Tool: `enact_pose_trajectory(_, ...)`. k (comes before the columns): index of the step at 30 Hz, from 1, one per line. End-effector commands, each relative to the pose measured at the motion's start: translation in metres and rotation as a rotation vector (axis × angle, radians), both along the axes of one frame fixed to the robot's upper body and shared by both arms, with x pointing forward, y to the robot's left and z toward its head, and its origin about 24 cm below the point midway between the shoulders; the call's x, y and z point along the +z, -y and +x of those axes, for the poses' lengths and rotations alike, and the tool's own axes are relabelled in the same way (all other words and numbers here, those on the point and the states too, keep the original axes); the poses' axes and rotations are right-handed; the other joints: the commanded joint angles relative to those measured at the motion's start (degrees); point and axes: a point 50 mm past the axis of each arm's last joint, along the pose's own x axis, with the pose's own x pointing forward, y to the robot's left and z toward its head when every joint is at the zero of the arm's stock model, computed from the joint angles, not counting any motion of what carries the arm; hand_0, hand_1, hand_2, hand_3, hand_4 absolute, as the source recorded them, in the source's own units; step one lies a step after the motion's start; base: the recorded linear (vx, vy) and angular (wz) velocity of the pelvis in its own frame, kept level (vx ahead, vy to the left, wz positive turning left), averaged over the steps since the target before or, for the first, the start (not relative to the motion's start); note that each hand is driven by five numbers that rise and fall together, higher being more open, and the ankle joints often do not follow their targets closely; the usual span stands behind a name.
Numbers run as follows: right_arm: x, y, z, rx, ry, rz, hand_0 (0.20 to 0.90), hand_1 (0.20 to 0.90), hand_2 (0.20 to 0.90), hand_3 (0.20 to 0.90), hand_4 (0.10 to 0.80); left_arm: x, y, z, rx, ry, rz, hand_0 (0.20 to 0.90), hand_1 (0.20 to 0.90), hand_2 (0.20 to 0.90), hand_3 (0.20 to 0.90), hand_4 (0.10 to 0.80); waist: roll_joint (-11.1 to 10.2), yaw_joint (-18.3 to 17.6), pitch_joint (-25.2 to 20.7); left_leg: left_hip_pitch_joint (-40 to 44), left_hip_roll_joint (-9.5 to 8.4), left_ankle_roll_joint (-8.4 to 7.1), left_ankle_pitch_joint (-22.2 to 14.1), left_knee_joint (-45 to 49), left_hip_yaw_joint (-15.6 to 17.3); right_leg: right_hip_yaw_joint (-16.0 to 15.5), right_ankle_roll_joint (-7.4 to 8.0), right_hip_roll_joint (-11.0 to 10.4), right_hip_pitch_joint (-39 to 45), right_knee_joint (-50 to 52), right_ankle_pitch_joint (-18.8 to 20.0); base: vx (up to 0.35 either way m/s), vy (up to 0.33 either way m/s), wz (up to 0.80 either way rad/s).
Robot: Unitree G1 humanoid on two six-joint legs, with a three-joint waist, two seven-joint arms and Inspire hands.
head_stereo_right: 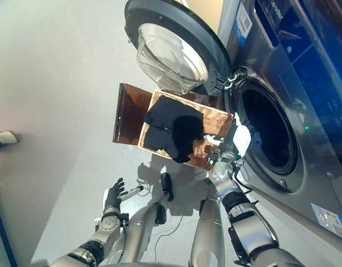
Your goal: Pick up the clothes and place them into the washing machine
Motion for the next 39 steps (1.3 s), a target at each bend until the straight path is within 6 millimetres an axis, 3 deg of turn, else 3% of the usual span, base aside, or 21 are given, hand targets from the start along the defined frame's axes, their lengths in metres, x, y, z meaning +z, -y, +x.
enact_pose_trajectory(1, 0.060, -0.015, 0.025, 0.130, 0.199, -0.210, 0.900, 0.900, 0.900, 0.900, 0.800, 0.005, -0.029, 0.002, 0.066, 0.033, 0.066, 0.900, 0.900, 0.900, 0.900, 0.800, 1.3, 1.1, 1.3, 3.0, 1.22, -5.98, 0.2, -3.6, -2.4, -0.6, -0.90, 2.3, 5.3, 2.5, -4.2, 0.000, 0.000, 0.00)
enact_pose_trajectory(3, 0.068, -0.014, 0.033, 0.140, 0.167, -0.368, 0.900, 0.900, 0.900, 0.900, 0.800, 0.007, -0.029, 0.004, 0.058, 0.041, 0.064, 0.900, 0.900, 0.900, 0.900, 0.800, 1.2, 1.4, 1.5, 3.2, 1.26, -6.11, 0.6, -4.3, -2.9, -0.8, -0.94, 2.4, 5.4, 2.5, -4.3, 0.000, 0.000, 0.00)
enact_pose_trajectory(4, 0.068, -0.014, 0.033, 0.140, 0.167, -0.368, 0.900, 0.900, 0.900, 0.900, 0.800, 0.007, -0.029, 0.004, 0.058, 0.041, 0.064, 0.900, 0.900, 0.900, 0.900, 0.800, 1.2, 1.4, 1.5, 3.2, 1.26, -6.11, 0.6, -4.3, -2.9, -0.8, -0.94, 2.4, 5.4, 2.5, -4.3, 0.000, 0.000, 0.00)
enact_pose_trajectory(6, 0.087, -0.017, 0.041, 0.159, 0.195, -0.510, 0.900, 0.900, 0.900, 0.900, 0.800, 0.008, -0.031, 0.006, 0.057, 0.046, 0.058, 0.900, 0.900, 0.900, 0.900, 0.800, 1.0, 1.7, 1.8, 3.3, 1.35, -6.21, 1.0, -4.5, -3.3, -1.0, -1.07, 2.6, 5.3, 2.8, -4.4, 0.000, 0.000, 0.00)
enact_pose_trajectory(13, 0.114, -0.031, 0.054, 0.197, 0.210, -0.695, 0.900, 0.900, 0.900, 0.900, 0.800, 0.010, -0.029, 0.010, 0.051, 0.056, 0.041, 0.900, 0.900, 0.900, 0.900, 0.800, 0.4, 2.6, 2.6, 2.7, 1.51, -6.32, 1.8, -5.0, -3.9, -1.4, -1.35, 2.9, 4.6, 3.3, -4.6, 0.000, 0.000, 0.00)
enact_pose_trajectory(24, 0.121, -0.052, 0.065, 0.259, 0.154, -0.864, 0.900, 0.900, 0.900, 0.900, 0.800, 0.018, -0.028, 0.020, 0.056, 0.106, 0.020, 0.900, 0.900, 0.900, 0.900, 0.800, 0.3, 3.6, 4.4, 1.9, 1.55, -6.68, 3.0, -5.7, -5.1, -2.1, -1.47, 3.1, 3.9, 3.8, -4.8, -0.007, -0.006, 0.04)
enact_pose_trajectory(31, 0.115, -0.052, 0.068, 0.273, 0.068, -0.996, 0.900, 0.900, 0.900, 0.900, 0.800, 0.021, -0.026, 0.025, 0.050, 0.125, 0.005, 0.900, 0.900, 0.900, 0.900, 0.800, 0.0, 4.0, 5.8, 1.0, 1.67, -6.93, 3.9, -6.1, -6.1, -2.9, -1.62, 3.2, 3.2, 4.2, -5.0, -0.015, -0.010, 0.09)
enact_pose_trajectory(39, 0.109, -0.051, 0.070, 0.275, 0.016, -1.007, 0.900, 0.900, 0.900, 0.900, 0.800, 0.029, -0.022, 0.033, 0.043, 0.173, -0.017, 0.900, 0.900, 0.900, 0.900, 0.800, -0.1, 4.7, 7.1, -0.4, 1.62, -7.20, 4.6, -5.9, -6.9, -3.6, -1.72, 3.2, 2.3, 4.4, -5.1, -0.017, -0.007, 0.05)
